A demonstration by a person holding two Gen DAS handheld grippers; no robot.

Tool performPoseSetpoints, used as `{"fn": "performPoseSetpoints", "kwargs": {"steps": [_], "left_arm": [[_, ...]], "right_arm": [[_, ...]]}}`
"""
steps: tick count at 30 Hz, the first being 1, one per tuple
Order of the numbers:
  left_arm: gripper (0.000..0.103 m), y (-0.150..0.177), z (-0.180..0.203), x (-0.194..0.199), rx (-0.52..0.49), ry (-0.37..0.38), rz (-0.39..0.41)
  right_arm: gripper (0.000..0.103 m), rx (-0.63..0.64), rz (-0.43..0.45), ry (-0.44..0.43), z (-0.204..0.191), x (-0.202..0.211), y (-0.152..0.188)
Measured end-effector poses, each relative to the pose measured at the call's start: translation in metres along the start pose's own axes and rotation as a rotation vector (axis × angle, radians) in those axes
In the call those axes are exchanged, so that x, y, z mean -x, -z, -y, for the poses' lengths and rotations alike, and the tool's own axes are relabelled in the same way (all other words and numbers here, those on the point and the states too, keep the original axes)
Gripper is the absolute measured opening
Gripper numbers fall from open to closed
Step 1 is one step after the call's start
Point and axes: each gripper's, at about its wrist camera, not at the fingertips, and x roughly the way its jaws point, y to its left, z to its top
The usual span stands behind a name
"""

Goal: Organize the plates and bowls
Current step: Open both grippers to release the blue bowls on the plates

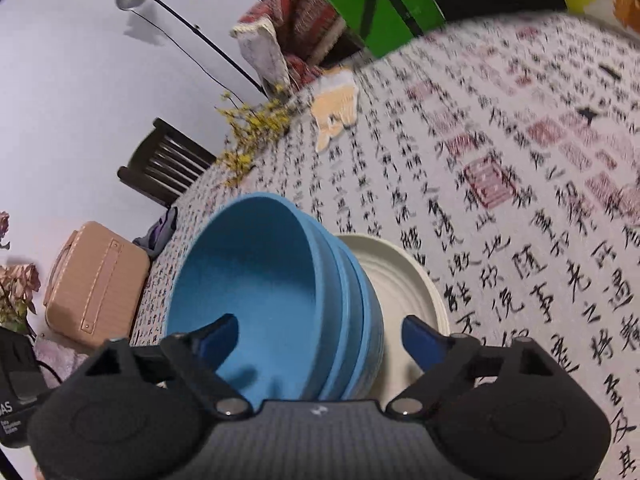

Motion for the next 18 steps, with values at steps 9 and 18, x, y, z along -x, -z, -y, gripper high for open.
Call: {"fn": "performPoseSetpoints", "kwargs": {"steps": [9, 18], "left_arm": [[0.103, 0.030, 0.005, 0.034, -0.062, -0.020, 0.209], [0.103, 0.063, -0.003, 0.055, -0.100, -0.015, 0.335]], "right_arm": [[0.103, 0.161, 0.149, 0.001, -0.010, 0.027, 0.022], [0.103, 0.315, 0.269, 0.010, -0.020, 0.048, 0.055]]}}
